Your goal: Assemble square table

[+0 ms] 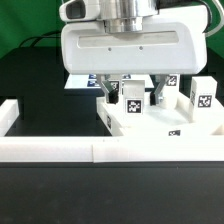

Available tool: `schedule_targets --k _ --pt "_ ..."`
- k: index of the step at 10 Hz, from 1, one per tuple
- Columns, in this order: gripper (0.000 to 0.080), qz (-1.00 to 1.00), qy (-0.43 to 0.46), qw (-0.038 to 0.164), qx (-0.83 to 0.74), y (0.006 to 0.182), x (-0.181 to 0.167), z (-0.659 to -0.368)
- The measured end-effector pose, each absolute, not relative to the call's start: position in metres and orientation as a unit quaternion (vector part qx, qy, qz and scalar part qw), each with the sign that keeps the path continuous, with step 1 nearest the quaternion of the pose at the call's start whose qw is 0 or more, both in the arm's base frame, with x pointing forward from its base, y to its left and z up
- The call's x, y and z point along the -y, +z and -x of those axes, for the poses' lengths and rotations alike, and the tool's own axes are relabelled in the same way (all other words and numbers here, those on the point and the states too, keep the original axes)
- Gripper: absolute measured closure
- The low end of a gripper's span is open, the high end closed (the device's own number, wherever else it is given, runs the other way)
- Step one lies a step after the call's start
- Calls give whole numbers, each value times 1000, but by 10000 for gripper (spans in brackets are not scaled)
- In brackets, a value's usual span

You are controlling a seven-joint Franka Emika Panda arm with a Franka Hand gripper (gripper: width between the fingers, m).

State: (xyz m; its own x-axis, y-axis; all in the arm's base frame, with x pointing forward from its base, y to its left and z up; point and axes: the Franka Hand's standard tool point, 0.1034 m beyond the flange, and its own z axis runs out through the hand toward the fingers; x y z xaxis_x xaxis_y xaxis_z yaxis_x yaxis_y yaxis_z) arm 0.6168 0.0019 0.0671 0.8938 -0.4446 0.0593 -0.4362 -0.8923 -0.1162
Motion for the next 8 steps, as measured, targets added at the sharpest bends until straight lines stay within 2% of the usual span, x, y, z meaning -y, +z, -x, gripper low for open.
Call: schedule_targets --k 1,2,5,8 --pt "413 972 -42 50 -227 67 -2 -617" --pt "513 967 -41 51 -248 67 -2 -617" --pt "511 926 -34 57 -371 66 0 -617" --pt "511 812 -13 59 -580 66 4 -620"
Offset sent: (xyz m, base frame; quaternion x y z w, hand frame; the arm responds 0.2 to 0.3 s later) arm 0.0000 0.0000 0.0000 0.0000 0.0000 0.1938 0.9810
